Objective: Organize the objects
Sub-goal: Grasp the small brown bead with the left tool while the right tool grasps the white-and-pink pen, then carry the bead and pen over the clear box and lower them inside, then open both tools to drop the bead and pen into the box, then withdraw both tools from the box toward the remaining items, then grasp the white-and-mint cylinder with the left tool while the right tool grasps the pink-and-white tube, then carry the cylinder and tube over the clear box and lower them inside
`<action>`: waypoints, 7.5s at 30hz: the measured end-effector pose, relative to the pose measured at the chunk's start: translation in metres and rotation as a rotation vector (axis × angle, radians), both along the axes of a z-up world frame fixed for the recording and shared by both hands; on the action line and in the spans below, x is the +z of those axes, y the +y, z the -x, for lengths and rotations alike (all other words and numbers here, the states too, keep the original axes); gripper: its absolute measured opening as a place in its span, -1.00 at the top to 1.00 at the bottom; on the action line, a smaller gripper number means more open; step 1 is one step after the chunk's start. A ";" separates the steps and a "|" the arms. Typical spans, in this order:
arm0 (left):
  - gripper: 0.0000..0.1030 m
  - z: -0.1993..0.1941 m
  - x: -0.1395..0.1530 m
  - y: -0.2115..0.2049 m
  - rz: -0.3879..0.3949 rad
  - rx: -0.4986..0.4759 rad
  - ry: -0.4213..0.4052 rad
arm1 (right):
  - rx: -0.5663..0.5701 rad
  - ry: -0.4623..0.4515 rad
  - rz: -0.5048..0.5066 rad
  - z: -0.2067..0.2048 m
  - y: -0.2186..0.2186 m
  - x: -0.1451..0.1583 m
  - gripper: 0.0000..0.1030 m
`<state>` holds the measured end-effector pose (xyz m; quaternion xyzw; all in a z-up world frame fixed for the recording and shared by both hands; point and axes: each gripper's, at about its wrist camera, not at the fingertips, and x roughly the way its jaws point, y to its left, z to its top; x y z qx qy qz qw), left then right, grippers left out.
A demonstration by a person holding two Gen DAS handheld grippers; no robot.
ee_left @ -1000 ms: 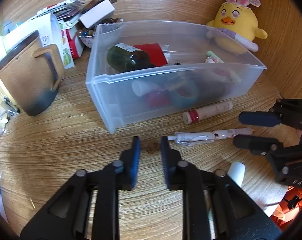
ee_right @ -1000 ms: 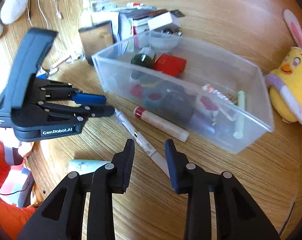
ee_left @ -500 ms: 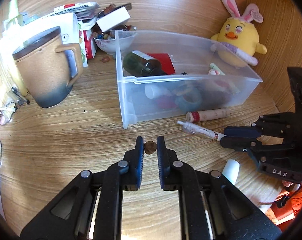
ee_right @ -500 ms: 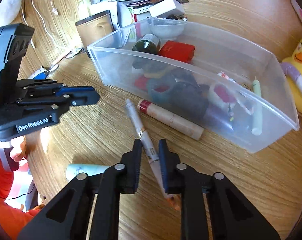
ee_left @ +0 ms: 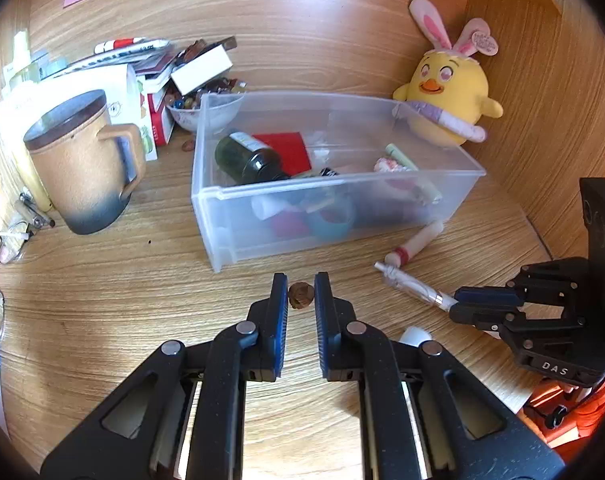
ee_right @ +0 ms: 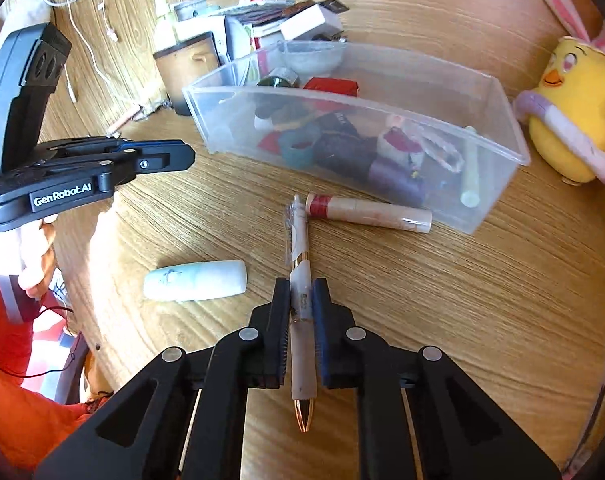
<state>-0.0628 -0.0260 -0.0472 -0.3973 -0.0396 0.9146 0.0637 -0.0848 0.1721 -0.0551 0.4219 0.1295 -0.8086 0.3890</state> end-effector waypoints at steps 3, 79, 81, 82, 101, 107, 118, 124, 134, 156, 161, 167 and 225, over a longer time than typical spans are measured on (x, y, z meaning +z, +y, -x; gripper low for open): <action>0.76 0.001 0.005 0.003 -0.009 -0.003 0.015 | -0.007 0.013 0.036 -0.004 0.006 0.010 0.80; 0.63 0.115 0.031 0.013 -0.029 -0.028 0.004 | -0.184 0.158 0.087 0.126 -0.017 0.074 0.80; 0.46 0.113 0.034 0.012 -0.024 -0.025 0.021 | -0.176 0.151 0.077 0.133 -0.023 0.070 0.80; 0.39 0.112 0.035 0.011 -0.023 -0.024 0.026 | -0.169 0.145 0.070 0.136 -0.027 0.068 0.80; -0.32 0.075 0.042 0.004 0.000 0.022 0.079 | -0.144 0.082 -0.003 0.139 -0.044 0.045 0.71; -0.57 0.054 0.051 0.003 0.022 0.041 0.123 | -0.160 0.146 0.010 0.120 -0.036 0.059 0.26; -0.83 0.023 0.045 0.010 0.025 0.034 0.117 | -0.187 0.256 0.057 0.070 -0.007 0.084 -0.50; -0.84 0.011 0.023 0.016 0.017 0.018 0.058 | -0.212 0.267 0.050 0.049 0.008 0.078 -0.60; -0.84 -0.013 -0.011 0.030 -0.019 -0.058 -0.046 | -0.267 0.195 0.017 0.035 0.030 0.047 -0.60; 0.31 -0.025 -0.039 0.046 0.035 -0.122 -0.069 | -0.285 0.102 -0.117 0.053 -0.020 -0.003 -0.62; 0.46 -0.023 -0.039 0.033 0.021 -0.087 -0.064 | -0.300 0.048 -0.114 0.059 -0.033 -0.013 -0.63; 0.52 -0.023 -0.039 0.018 0.011 -0.061 -0.054 | -0.384 -0.010 -0.074 0.068 -0.036 -0.018 -0.76; 0.52 0.055 0.088 0.009 -0.040 0.054 0.249 | -0.354 0.268 0.153 0.073 0.004 0.090 -0.62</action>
